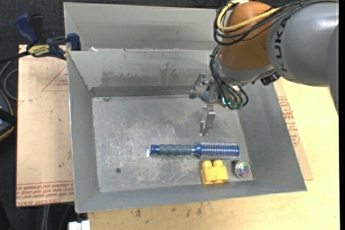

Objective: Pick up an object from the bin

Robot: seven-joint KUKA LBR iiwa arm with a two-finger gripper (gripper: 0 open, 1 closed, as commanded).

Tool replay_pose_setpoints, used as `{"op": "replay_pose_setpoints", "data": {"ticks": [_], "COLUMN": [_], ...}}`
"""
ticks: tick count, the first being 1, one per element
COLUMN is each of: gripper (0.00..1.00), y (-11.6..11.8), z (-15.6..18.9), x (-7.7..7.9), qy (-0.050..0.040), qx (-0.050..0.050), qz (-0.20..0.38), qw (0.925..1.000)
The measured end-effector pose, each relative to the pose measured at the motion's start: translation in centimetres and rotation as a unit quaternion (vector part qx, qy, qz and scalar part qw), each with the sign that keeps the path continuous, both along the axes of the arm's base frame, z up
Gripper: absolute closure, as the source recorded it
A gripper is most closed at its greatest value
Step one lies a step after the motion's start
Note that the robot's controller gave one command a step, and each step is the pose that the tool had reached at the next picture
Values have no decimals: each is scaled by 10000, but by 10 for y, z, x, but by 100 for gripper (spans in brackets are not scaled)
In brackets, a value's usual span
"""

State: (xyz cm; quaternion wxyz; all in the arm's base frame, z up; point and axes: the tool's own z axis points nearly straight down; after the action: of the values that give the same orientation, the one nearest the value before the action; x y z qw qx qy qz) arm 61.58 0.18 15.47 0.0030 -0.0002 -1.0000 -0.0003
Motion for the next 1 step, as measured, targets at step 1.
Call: {"op": "replay_pose_setpoints", "data": {"ticks": [1], "gripper": [0], "y": [19], "z": [-76], "x": [-64], "qy": [-62], "qx": [7], "qz": [728], "qw": [9973]}}
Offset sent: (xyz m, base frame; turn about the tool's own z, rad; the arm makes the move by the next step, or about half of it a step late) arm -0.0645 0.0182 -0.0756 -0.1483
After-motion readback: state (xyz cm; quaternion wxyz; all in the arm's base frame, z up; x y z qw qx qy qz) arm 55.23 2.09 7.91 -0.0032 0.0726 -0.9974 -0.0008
